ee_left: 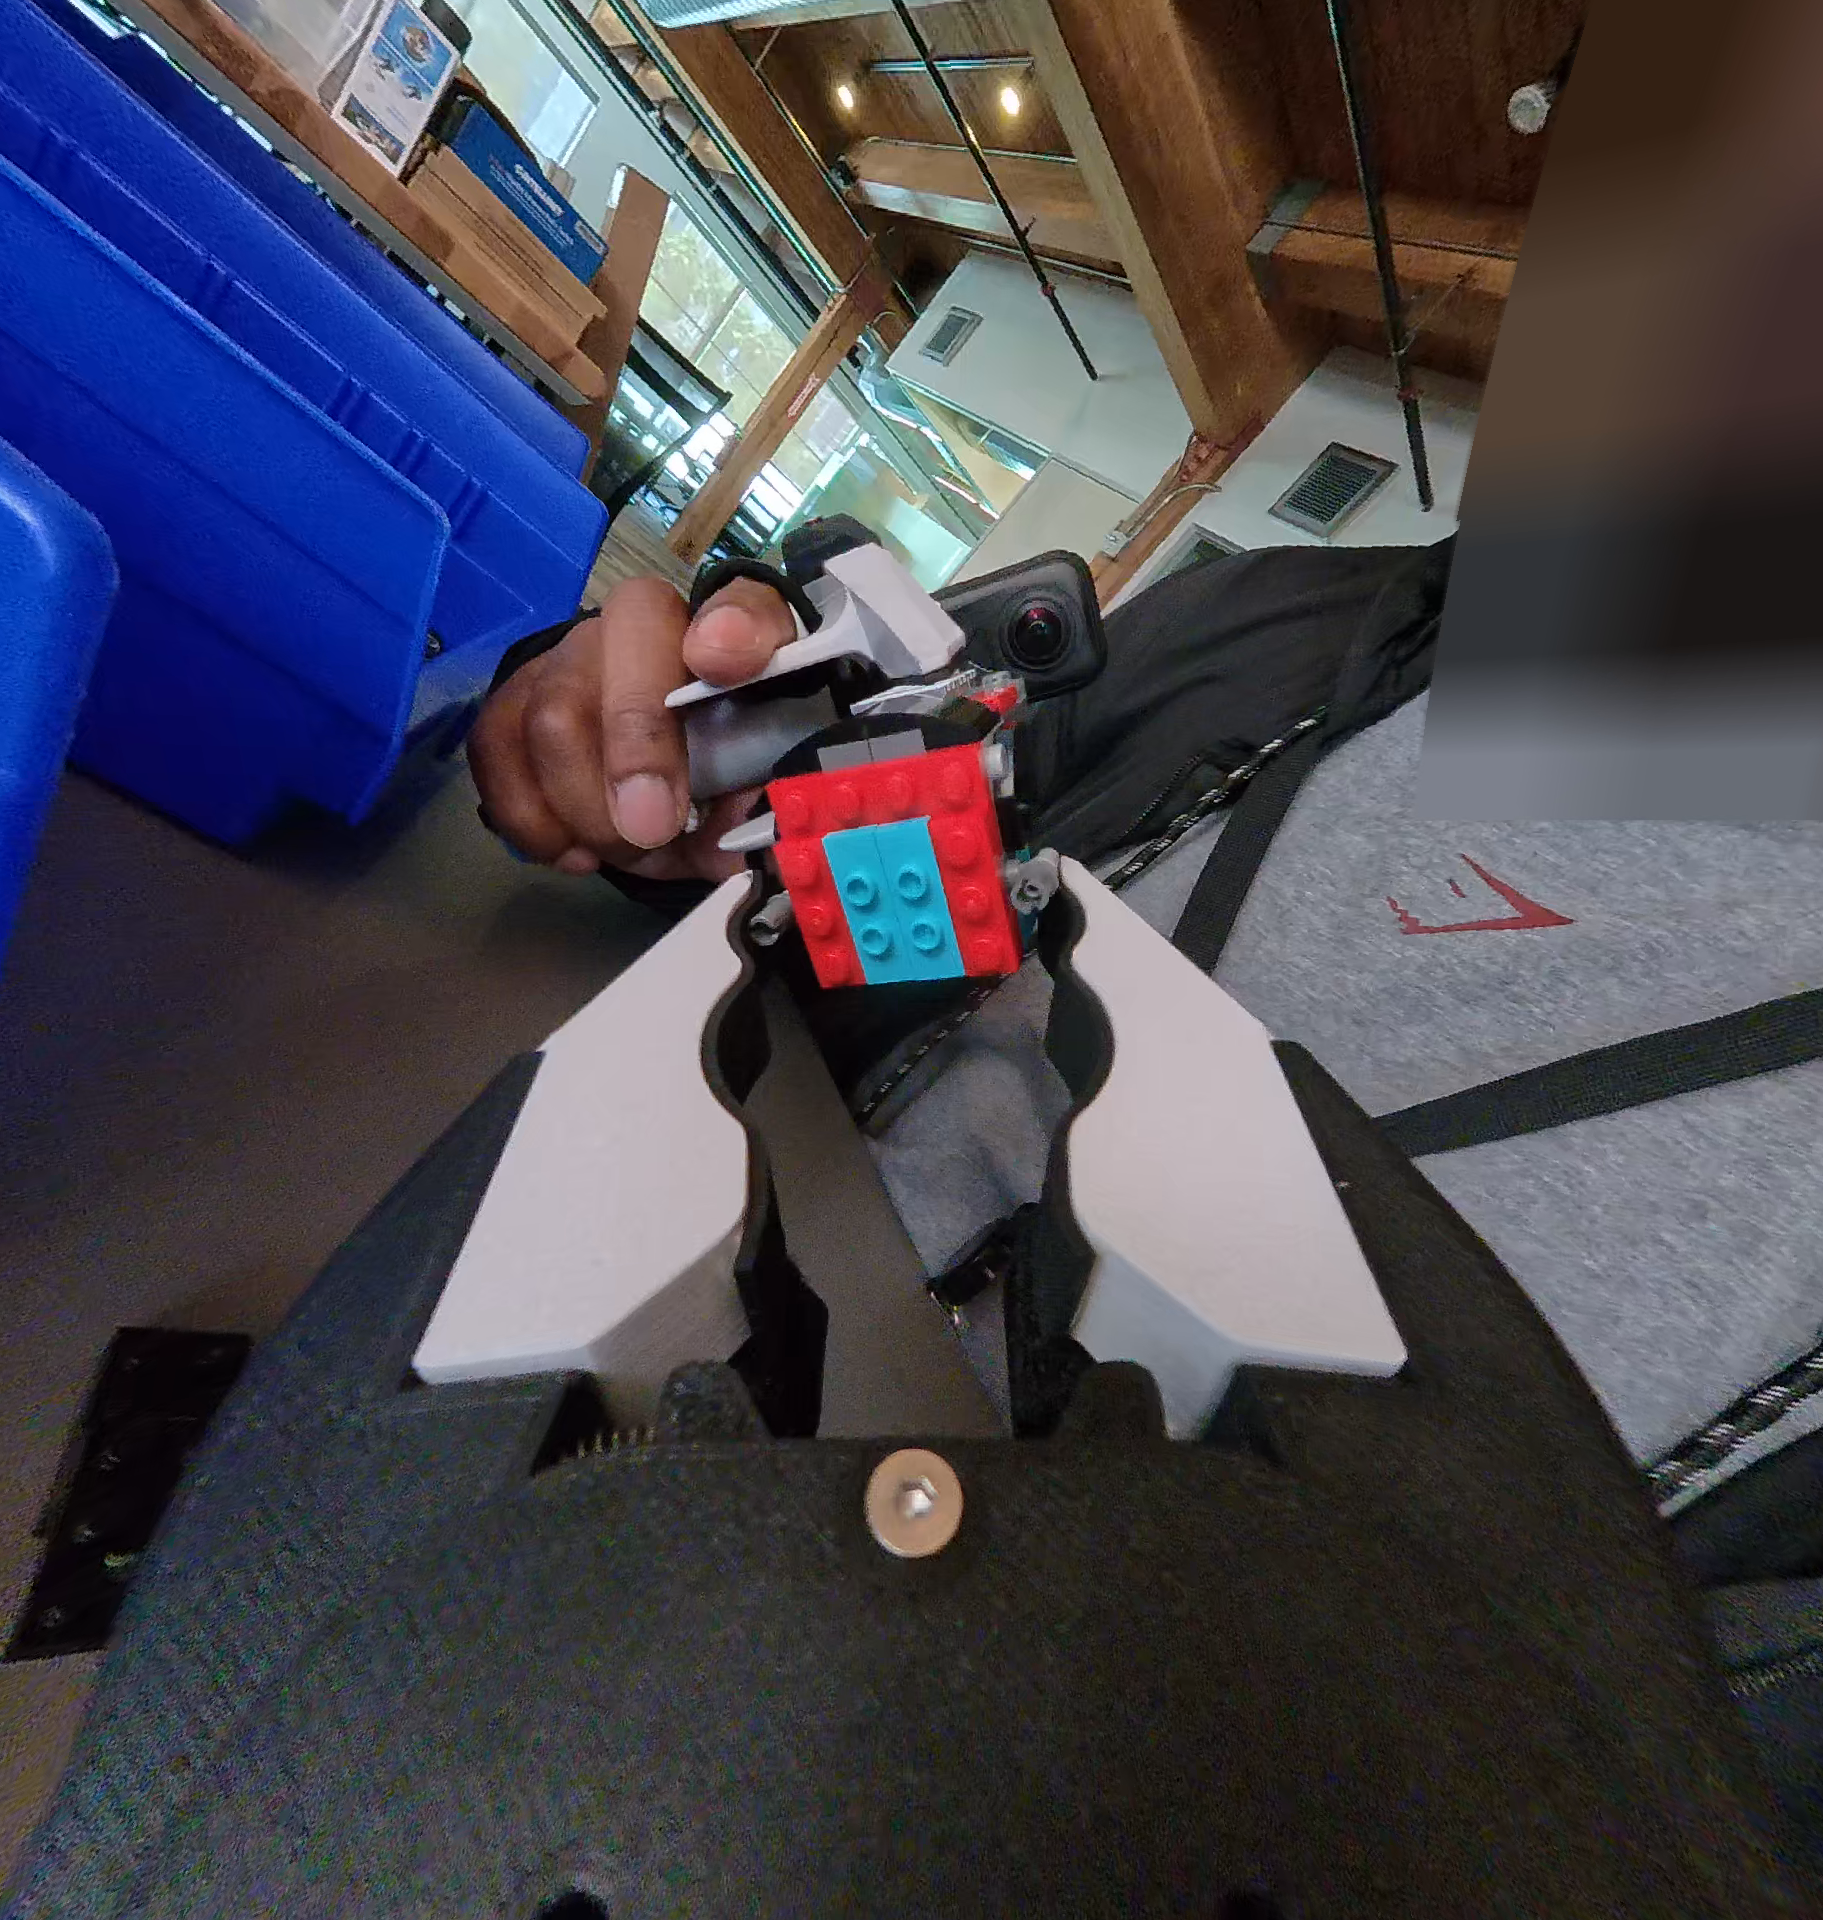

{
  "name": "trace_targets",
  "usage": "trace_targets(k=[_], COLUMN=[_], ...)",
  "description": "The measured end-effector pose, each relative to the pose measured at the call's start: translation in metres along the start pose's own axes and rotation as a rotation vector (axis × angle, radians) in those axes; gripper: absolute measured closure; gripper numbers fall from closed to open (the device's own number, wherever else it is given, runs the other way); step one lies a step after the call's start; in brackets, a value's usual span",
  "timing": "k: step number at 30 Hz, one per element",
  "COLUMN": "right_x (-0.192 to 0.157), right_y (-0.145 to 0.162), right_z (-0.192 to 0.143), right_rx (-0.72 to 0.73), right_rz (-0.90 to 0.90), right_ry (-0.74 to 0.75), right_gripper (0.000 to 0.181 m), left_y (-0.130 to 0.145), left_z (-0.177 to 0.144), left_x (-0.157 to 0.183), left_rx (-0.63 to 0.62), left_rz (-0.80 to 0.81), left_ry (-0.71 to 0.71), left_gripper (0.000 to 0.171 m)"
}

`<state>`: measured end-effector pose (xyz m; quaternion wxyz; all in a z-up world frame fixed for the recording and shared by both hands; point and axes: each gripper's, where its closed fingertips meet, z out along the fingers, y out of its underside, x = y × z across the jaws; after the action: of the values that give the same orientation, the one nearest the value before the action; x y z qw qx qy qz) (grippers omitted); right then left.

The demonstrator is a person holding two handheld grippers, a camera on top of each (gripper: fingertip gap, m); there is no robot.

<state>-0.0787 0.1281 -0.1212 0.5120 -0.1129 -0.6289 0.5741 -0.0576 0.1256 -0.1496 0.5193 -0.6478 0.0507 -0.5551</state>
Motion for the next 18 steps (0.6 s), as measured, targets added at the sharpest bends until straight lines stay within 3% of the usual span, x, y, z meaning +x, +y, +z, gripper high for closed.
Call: trace_targets(k=[12, 18], right_x=[0.004, 0.002], right_y=[0.007, 0.01], right_z=[0.0, 0.0], right_rx=[-0.029, -0.052], right_rz=[0.048, 0.09], right_ry=[0.008, -0.018], right_gripper=[0.152, 0.162], left_y=[-0.001, 0.001], left_z=[-0.007, -0.006], left_x=[-0.016, -0.02], left_rx=[-0.036, -0.04], left_rz=[0.133, 0.114], left_ry=[-0.156, -0.159], left_gripper=[0.12, 0.12])
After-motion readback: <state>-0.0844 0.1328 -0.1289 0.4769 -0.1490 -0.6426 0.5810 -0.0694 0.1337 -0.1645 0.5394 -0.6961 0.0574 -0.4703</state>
